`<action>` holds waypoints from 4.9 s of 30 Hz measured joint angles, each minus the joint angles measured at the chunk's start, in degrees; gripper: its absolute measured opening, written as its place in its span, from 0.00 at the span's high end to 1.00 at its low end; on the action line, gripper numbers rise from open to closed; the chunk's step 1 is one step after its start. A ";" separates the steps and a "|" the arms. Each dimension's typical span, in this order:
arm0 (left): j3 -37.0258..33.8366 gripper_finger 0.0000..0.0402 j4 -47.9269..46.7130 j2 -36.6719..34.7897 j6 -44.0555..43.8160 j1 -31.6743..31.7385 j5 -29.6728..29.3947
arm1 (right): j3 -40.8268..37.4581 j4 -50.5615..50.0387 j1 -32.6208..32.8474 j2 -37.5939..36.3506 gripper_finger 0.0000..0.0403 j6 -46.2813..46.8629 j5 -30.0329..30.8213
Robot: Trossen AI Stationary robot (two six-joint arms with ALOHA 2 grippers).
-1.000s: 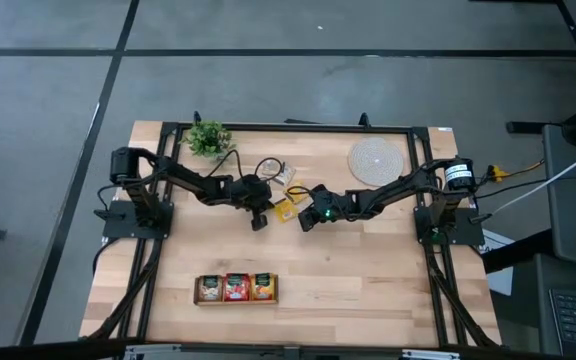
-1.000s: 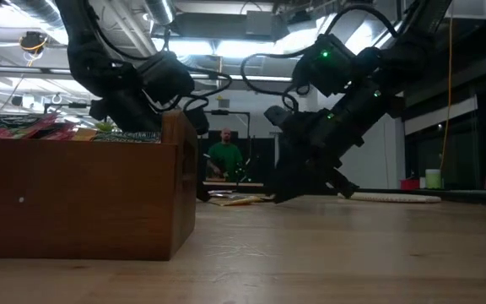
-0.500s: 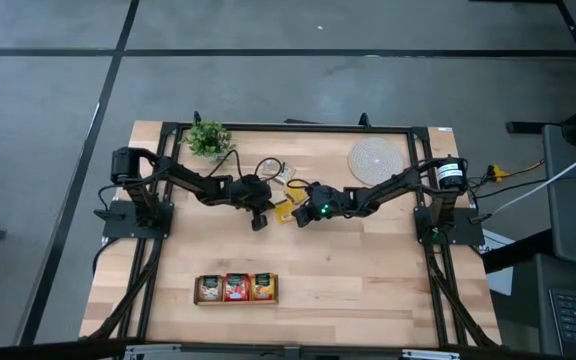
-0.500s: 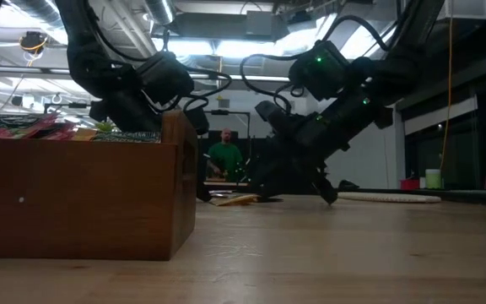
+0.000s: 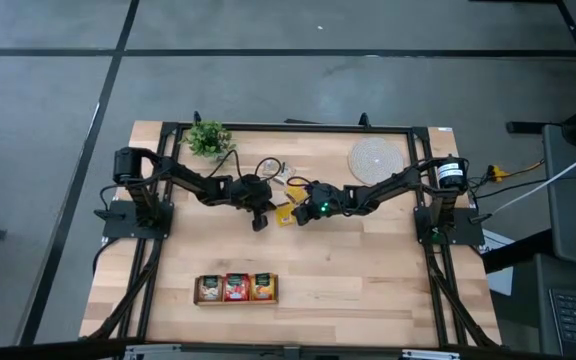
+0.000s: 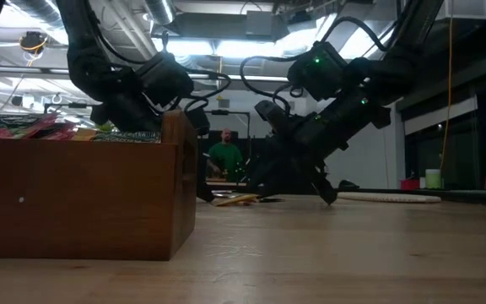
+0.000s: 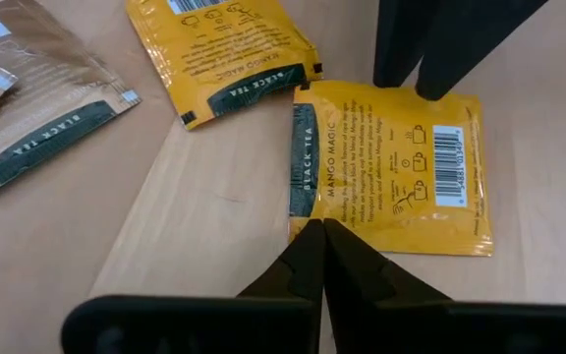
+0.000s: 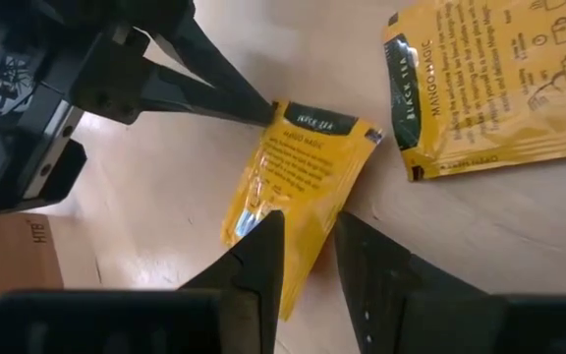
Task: Pick & Place Tea
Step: Put the yellow tea bag into the right section of the wooden organizer
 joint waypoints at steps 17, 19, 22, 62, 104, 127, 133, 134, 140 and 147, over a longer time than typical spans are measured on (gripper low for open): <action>0.07 1.00 1.86 0.02 -0.92 -0.04 0.95 | 7.07 -14.86 0.14 0.26 0.76 -13.20 -5.17; 0.07 1.00 1.88 0.02 -1.20 -0.04 0.94 | 8.41 -16.62 0.17 0.26 0.76 -16.32 -5.01; 0.07 0.99 1.90 0.02 -1.72 -0.04 0.95 | 9.36 -17.35 0.17 0.31 0.76 -18.45 -4.88; 0.28 1.00 -0.08 -0.14 -4.06 -0.04 1.61 | 10.01 -16.66 0.27 0.42 0.80 -24.55 0.29; 0.02 0.99 0.64 -6.19 -1.61 -5.93 4.04 | 19.80 -36.94 0.33 0.07 0.69 -40.47 -1.26; 1.79 0.99 4.22 1.41 -6.44 -8.88 0.35 | 19.93 -42.76 0.31 -0.07 0.69 -37.06 -0.22; 2.05 1.00 6.53 5.22 -9.10 -8.52 1.15 | 19.93 -44.32 0.01 -0.13 0.69 -36.73 3.28; 2.11 0.99 6.65 5.55 -9.41 -8.52 1.15 | 19.93 -44.37 -0.04 -0.13 0.69 -36.27 3.25; 1.99 1.00 6.51 5.66 -10.02 -8.52 1.30 | 18.56 -43.98 -0.04 -0.31 0.69 -34.86 3.77; 1.95 1.00 6.04 5.68 -10.02 -8.52 1.38 | 15.41 -41.08 -0.13 -0.46 0.69 -30.64 2.35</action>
